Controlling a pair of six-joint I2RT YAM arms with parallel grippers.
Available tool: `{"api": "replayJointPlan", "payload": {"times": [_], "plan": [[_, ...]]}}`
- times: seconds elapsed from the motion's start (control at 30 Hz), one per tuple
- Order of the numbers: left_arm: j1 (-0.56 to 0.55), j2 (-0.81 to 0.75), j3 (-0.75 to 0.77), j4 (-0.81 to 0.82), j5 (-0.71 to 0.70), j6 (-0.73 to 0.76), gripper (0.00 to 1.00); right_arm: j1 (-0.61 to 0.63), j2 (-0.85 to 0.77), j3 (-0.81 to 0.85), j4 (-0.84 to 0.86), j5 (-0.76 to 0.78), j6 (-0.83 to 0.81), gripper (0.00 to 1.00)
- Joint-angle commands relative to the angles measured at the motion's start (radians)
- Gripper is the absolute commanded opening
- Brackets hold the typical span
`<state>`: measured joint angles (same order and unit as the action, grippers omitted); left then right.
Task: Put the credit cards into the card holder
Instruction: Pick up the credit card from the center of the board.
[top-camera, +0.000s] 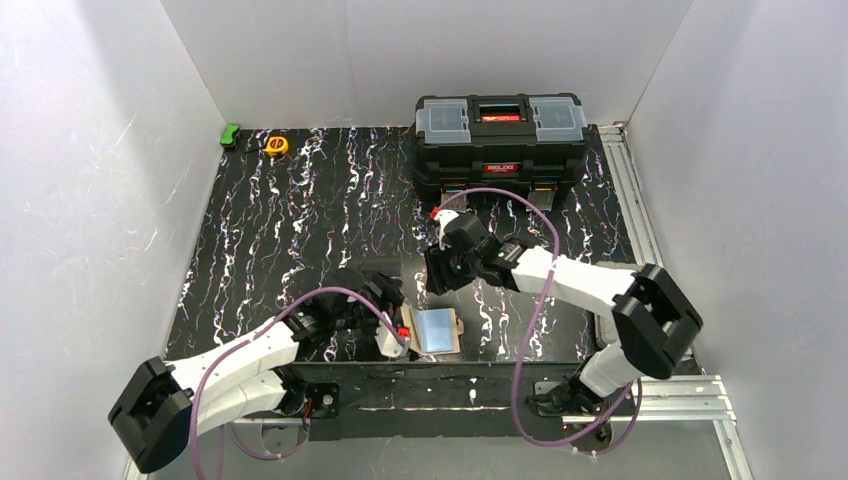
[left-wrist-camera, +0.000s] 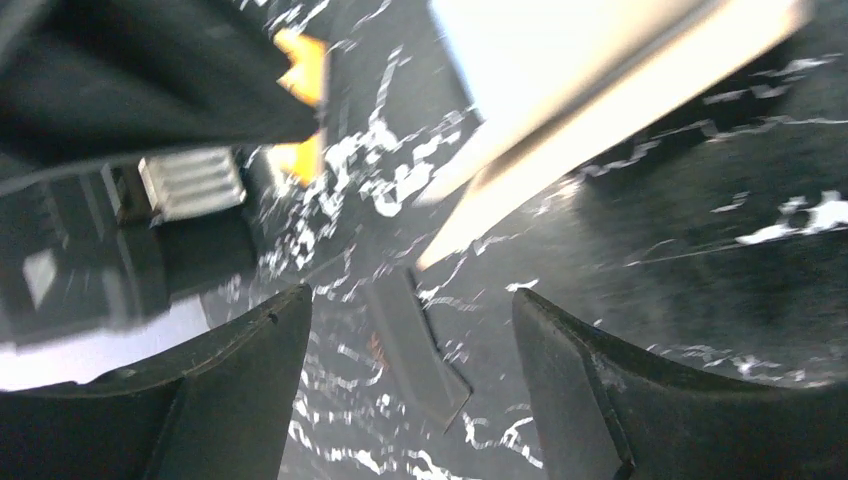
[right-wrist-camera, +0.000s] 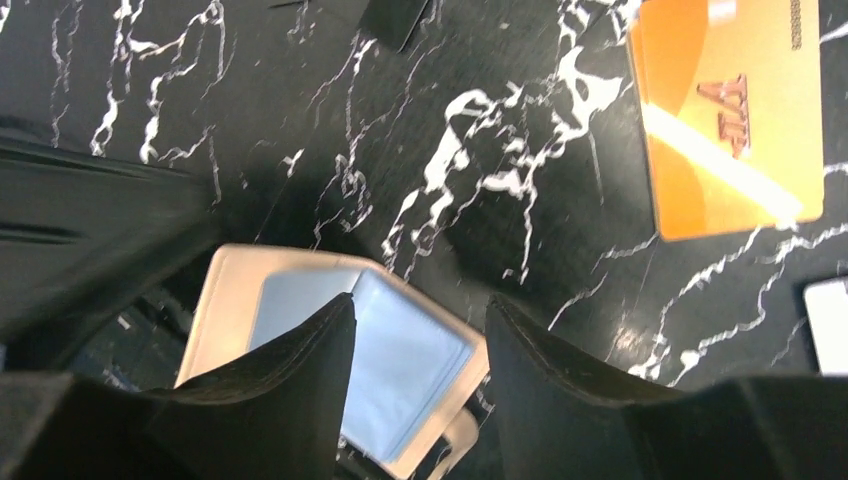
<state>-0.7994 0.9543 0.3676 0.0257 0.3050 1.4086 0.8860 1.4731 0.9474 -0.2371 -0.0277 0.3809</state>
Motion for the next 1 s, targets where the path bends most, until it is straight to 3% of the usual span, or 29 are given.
{"api": "replayJointPlan", "payload": {"times": [0.0, 0.2, 0.37, 0.53, 0.83, 0.93, 0.97], "plan": [[0.095, -0.091, 0.054, -0.033, -0.029, -0.244, 0.72, -0.062, 0.085, 0.081, 0.122, -0.133, -0.015, 0.61], [0.323, 0.015, 0.133, 0.01, -0.02, -0.454, 0.71, -0.093, 0.192, 0.123, 0.21, -0.239, 0.031, 0.7], [0.473, 0.2, 0.174, 0.082, 0.036, -0.458, 0.7, -0.095, 0.254, 0.144, 0.278, -0.284, 0.076, 0.72], [0.52, 0.377, 0.242, 0.157, 0.1, -0.448, 0.69, -0.11, 0.321, 0.159, 0.321, -0.294, 0.12, 0.73], [0.528, 0.495, 0.361, 0.118, 0.15, -0.47, 0.69, -0.156, 0.405, 0.188, 0.376, -0.354, 0.19, 0.72], [0.539, 0.546, 0.422, 0.058, 0.162, -0.5, 0.69, -0.166, 0.428, 0.205, 0.397, -0.379, 0.219, 0.69], [0.557, 0.567, 0.454, 0.008, 0.179, -0.518, 0.69, -0.167, 0.432, 0.213, 0.412, -0.387, 0.225, 0.6]]}}
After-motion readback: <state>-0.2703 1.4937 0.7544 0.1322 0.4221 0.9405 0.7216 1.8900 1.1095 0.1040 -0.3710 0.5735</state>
